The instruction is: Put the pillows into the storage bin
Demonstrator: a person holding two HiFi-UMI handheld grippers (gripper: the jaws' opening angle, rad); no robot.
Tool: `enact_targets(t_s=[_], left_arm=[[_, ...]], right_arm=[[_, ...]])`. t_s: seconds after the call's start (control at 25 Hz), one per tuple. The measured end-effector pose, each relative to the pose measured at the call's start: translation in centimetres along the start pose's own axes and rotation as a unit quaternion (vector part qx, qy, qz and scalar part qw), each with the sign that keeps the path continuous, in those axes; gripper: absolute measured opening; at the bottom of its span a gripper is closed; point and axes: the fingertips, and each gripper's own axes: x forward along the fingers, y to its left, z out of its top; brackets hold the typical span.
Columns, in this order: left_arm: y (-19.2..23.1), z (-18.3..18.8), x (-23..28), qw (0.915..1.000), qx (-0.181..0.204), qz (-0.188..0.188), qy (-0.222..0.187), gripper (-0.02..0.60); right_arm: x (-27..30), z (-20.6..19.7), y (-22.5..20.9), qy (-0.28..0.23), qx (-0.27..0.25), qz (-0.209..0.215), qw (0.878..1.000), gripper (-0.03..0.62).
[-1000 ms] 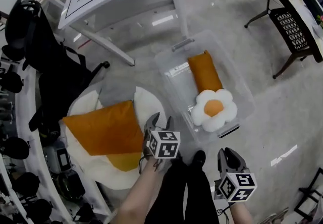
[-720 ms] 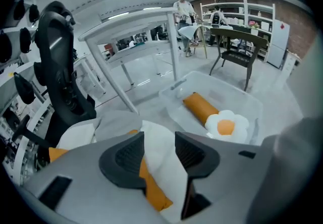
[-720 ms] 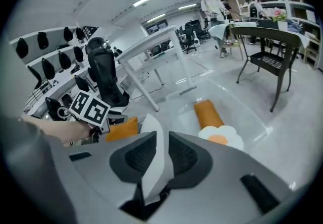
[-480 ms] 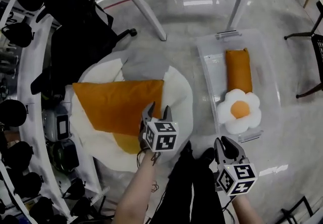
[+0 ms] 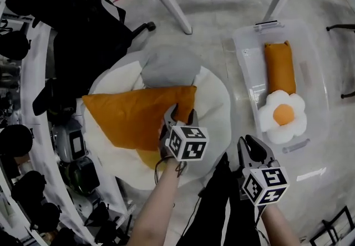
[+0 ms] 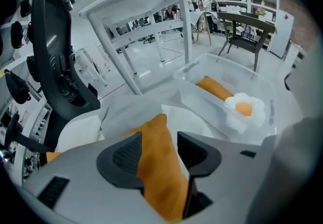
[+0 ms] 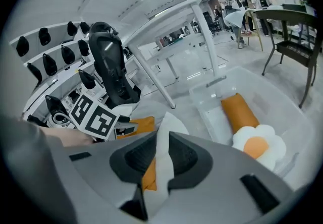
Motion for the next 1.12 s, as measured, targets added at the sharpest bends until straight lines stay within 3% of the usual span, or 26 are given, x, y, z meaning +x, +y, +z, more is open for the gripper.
enact_targets(t_s=[0.24,0.52,0.88,1.12], left_arm=[[-0.4,0.2,4.0,0.9981,0.051,-0.02,0.028,0.231],[-0.4,0.7,8.1,0.993,0.102,-0.002,0.058,0.245],[0.0,1.0,12.2,0.9745,0.184,0.04,0.121,0.254],[-0.1,-0.2,11.5,0.9695,0.203,0.057,0.124,0.114]], right_arm=[[3.0,-0.9,-0.4,-0.007,0.039,-0.013,0.999,0.075],[4.3,-2.2,-1.6,-0.007,0.075,-0.028,0.997,0.075],[4.0,-3.7,-3.6,-0.007,0.109,-0.048,0.993,0.075],[3.7,-3.8,-3.8,-0.004,0.109,-0.049,0.993,0.075]])
